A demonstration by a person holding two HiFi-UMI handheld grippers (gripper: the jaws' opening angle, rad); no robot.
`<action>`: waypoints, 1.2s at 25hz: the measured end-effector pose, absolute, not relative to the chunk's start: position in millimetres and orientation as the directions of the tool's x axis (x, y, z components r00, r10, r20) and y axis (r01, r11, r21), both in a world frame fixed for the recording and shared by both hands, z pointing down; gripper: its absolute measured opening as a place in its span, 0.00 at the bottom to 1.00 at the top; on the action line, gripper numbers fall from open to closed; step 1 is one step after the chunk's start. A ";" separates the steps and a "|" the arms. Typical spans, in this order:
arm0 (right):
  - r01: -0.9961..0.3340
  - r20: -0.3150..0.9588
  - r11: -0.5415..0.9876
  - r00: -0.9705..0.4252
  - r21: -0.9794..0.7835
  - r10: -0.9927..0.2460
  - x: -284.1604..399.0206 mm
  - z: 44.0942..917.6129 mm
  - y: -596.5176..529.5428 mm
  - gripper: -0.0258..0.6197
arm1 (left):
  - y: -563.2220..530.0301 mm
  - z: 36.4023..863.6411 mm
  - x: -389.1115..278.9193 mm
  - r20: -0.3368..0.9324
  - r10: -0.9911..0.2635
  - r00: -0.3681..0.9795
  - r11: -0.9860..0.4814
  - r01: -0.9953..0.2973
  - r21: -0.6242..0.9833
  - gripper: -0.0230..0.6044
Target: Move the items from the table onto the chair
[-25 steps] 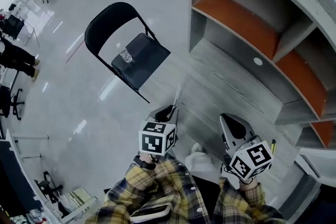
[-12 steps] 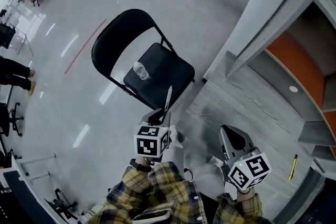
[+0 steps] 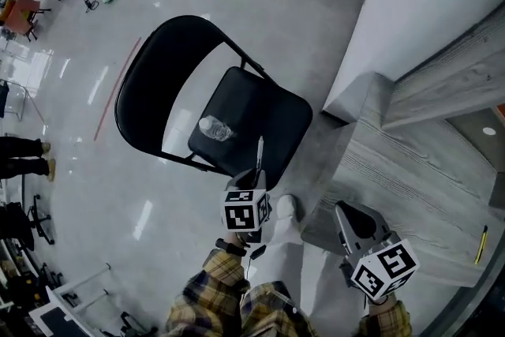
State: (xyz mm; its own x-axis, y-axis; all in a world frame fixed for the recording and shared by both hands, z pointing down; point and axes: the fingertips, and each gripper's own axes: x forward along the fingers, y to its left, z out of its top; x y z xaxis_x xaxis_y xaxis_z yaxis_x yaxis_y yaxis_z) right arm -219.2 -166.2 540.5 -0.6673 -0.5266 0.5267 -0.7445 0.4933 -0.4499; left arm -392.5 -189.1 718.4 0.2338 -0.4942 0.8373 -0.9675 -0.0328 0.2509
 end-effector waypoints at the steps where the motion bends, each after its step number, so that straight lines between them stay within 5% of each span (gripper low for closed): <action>1: -0.742 0.530 0.487 -0.671 -0.461 -0.519 -222.1 551.0 -170.9 0.07 | -195.5 735.7 -392.9 0.843 -0.483 0.235 -0.021 -0.966 0.257 0.12; 16: -0.764 0.546 0.445 -0.645 -0.468 -0.535 -252.7 619.3 -230.5 0.07 | -216.7 931.9 -435.8 0.927 -0.327 0.186 0.101 -0.968 0.230 0.12; 30: -0.782 0.556 0.407 -0.623 -0.472 -0.551 -234.3 611.4 -225.8 0.07 | -210.6 952.2 -442.8 0.950 -0.269 0.157 0.121 -0.973 0.194 0.16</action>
